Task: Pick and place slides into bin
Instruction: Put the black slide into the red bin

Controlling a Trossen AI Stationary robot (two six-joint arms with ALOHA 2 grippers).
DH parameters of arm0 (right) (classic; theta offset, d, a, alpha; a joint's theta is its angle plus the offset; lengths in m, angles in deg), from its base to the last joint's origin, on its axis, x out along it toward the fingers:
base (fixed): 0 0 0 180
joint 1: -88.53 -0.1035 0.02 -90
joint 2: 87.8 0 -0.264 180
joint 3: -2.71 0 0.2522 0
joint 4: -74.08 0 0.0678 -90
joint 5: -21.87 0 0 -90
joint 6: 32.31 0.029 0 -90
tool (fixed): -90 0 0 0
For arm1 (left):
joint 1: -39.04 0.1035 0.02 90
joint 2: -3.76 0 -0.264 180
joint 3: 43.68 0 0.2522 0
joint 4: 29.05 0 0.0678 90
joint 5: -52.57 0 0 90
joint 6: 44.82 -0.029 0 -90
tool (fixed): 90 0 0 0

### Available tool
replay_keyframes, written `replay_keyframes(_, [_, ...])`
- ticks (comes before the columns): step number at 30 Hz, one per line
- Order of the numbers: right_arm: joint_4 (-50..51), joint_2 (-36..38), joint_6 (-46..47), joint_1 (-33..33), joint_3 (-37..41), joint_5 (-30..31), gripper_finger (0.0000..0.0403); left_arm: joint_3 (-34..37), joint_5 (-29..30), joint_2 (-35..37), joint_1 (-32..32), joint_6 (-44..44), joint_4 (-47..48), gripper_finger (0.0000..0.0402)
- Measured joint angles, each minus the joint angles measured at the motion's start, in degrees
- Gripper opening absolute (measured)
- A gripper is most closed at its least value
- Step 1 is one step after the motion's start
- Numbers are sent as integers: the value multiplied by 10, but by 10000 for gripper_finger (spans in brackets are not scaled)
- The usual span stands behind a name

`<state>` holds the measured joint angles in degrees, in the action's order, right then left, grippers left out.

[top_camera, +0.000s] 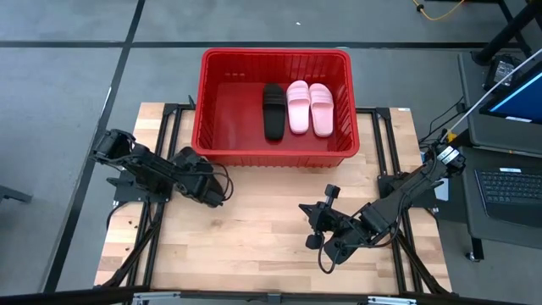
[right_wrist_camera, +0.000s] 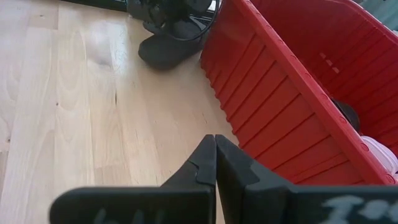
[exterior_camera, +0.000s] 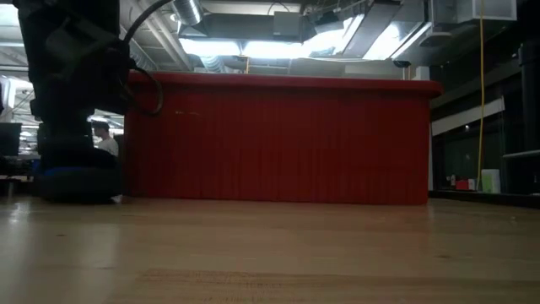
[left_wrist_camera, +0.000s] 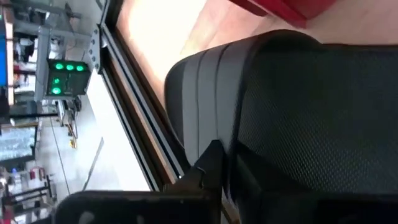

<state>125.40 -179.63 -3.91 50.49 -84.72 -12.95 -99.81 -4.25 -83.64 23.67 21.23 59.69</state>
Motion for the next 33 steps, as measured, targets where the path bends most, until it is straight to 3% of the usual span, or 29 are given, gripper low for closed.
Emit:
replay_keyframes(5, [0,0,-2,0,0,0,6,0,-43,0,-34,-23,1,12])
replay_keyframes(16, [0,0,-4,0,0,0,6,-25,-110,0,-173,-17,4,10])
replay_keyframes(28, [0,0,-4,0,0,0,6,-171,-61,0,-301,-49,-4,6])
replay_keyframes(33, [0,0,-4,0,0,0,6,-222,27,0,-330,-40,-3,6])
